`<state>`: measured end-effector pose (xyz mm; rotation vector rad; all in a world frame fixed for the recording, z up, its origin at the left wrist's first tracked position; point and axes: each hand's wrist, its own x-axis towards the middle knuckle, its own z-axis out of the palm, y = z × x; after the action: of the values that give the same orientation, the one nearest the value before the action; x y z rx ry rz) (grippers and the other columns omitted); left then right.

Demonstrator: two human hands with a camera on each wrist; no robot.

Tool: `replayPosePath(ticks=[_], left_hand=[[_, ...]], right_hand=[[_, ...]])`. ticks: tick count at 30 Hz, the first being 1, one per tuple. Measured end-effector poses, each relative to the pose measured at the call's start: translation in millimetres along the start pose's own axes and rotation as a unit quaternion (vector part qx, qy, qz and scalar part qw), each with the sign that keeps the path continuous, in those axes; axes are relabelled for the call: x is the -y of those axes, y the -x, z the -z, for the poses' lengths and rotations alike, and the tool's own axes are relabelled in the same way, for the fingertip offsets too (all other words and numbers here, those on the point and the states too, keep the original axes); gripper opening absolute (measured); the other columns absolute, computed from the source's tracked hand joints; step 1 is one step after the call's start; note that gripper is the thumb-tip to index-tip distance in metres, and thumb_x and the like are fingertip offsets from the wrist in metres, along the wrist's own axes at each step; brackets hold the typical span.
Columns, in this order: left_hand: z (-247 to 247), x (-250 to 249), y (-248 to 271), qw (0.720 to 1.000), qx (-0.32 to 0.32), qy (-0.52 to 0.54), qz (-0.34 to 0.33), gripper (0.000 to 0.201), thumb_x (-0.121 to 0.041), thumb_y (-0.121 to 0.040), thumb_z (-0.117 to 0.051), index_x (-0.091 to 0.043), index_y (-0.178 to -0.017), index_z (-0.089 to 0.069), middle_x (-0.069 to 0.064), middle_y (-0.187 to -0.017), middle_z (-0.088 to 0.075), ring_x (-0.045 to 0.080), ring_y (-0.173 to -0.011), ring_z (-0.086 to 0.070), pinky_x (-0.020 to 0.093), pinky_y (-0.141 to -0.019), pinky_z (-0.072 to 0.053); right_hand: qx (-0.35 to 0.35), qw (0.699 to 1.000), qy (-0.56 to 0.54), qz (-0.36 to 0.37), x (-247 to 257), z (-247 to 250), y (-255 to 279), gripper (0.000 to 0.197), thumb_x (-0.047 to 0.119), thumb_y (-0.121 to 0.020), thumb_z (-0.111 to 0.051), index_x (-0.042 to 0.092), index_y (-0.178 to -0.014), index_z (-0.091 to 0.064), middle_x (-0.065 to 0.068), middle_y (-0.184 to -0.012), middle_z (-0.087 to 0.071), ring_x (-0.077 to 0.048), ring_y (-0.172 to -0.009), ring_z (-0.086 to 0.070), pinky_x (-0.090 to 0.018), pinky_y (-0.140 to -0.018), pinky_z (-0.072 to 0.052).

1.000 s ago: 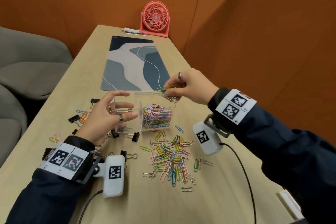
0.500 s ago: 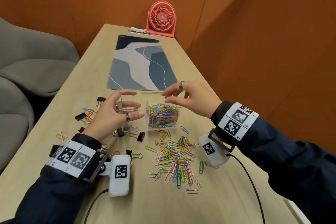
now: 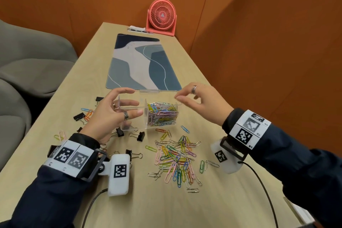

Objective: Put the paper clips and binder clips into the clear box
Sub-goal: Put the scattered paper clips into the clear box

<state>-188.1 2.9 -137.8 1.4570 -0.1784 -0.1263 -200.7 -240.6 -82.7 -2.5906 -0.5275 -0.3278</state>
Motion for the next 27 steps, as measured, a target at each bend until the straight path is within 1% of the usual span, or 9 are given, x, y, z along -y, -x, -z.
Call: replayPosePath(ticks=[3, 5, 7, 9, 11, 14, 18, 23, 27], left_hand=[[5.7, 1.1, -1.9, 1.000, -0.017, 0.000, -0.002, 0.056, -0.017, -0.054, -0.077, -0.032, -0.104, -0.059, 0.007, -0.102, -0.069, 0.018, -0.081, -0.068, 0.038, -0.068, -0.057], [8.1, 1.0, -2.8, 1.000, -0.026, 0.002, -0.006, 0.055, -0.017, -0.055, -0.076, -0.032, -0.104, -0.058, 0.006, -0.100, -0.069, 0.011, -0.073, -0.070, 0.032, -0.063, -0.057], [8.7, 0.9, -3.5, 0.999, -0.033, 0.000, -0.008, 0.055, -0.019, -0.054, -0.077, -0.034, -0.103, -0.058, 0.006, -0.101, -0.069, 0.009, -0.070, -0.070, 0.036, -0.068, -0.054], [8.6, 1.0, -3.4, 0.999, -0.034, -0.003, -0.008, 0.055, -0.021, -0.053, -0.077, -0.034, -0.103, -0.058, 0.006, -0.101, -0.069, 0.008, -0.070, -0.069, 0.038, -0.073, -0.052], [8.0, 1.1, -3.6, 0.999, -0.034, -0.005, -0.007, 0.055, -0.020, -0.053, -0.077, -0.034, -0.104, -0.058, 0.005, -0.101, -0.069, 0.008, -0.070, -0.070, 0.038, -0.073, -0.052], [8.0, 0.9, -3.9, 0.999, -0.037, -0.006, -0.005, 0.055, -0.020, -0.053, -0.077, -0.034, -0.103, -0.058, 0.005, -0.102, -0.069, 0.009, -0.070, -0.070, 0.039, -0.074, -0.053], [7.3, 0.5, -2.6, 0.999, -0.034, -0.010, -0.004, 0.055, -0.018, -0.057, -0.077, -0.032, -0.106, -0.057, 0.006, -0.103, -0.068, 0.007, -0.070, -0.070, 0.032, -0.064, -0.057], [5.7, -0.3, -2.0, 0.999, -0.034, -0.017, -0.006, 0.055, -0.012, -0.062, -0.076, -0.028, -0.111, -0.056, 0.008, -0.104, -0.067, 0.007, -0.068, -0.070, 0.023, -0.054, -0.056], [7.6, 1.3, -2.3, 0.999, -0.034, -0.027, -0.008, 0.056, -0.019, -0.057, -0.076, -0.033, -0.107, -0.057, 0.006, -0.105, -0.068, 0.007, -0.071, -0.070, 0.035, -0.068, -0.057]], right_hand=[[-0.018, 0.995, -0.025, -0.099, -11.2, -2.7, 6.7, 0.018, 0.031, -0.094, -0.050, 0.016, -0.094, -0.060, 0.004, -0.089, -0.061, -0.004, -0.074, -0.052, -0.011, -0.065, -0.037], [0.078, 0.982, 0.002, -0.172, -22.7, -12.1, 11.2, 0.024, 0.031, -0.096, -0.047, 0.012, -0.102, -0.060, -0.001, -0.096, -0.062, -0.006, -0.074, -0.051, -0.018, -0.068, -0.038], [0.177, 0.959, 0.039, -0.216, -31.8, -23.9, 14.3, 0.032, 0.032, -0.097, -0.044, 0.009, -0.116, -0.058, -0.006, -0.113, -0.062, -0.015, -0.090, -0.055, -0.023, -0.080, -0.040], [0.237, 0.941, 0.042, -0.240, -31.8, -33.5, 15.2, 0.037, 0.031, -0.098, -0.042, 0.008, -0.123, -0.055, -0.006, -0.113, -0.060, -0.019, -0.098, -0.054, -0.025, -0.086, -0.040], [0.268, 0.932, 0.026, -0.242, -25.1, -39.5, 14.6, 0.037, 0.030, -0.099, -0.041, 0.006, -0.123, -0.056, -0.004, -0.106, -0.059, -0.016, -0.090, -0.051, -0.024, -0.081, -0.038], [0.317, 0.926, 0.013, -0.205, -14.3, -43.3, 16.6, 0.034, 0.028, -0.098, -0.043, 0.008, -0.118, -0.061, -0.007, -0.113, -0.064, -0.012, -0.089, -0.051, -0.026, -0.083, -0.041], [0.363, 0.917, -0.011, -0.166, -5.6, -40.4, 23.8, 0.029, 0.023, -0.098, -0.044, 0.010, -0.115, -0.063, -0.003, -0.119, -0.063, -0.007, -0.094, -0.051, -0.007, -0.076, -0.038], [0.335, 0.927, 0.006, -0.167, -7.4, -43.2, 29.0, 0.046, 0.050, -0.079, -0.065, 0.018, -0.112, -0.058, -0.002, -0.104, -0.055, -0.004, -0.072, -0.048, -0.020, -0.067, -0.038], [0.348, 0.925, 0.013, -0.153, 3.4, -51.1, 37.4, 0.057, 0.051, -0.068, -0.076, 0.027, -0.115, -0.054, -0.002, -0.112, -0.046, -0.011, -0.085, -0.050, -0.024, -0.075, -0.042]])
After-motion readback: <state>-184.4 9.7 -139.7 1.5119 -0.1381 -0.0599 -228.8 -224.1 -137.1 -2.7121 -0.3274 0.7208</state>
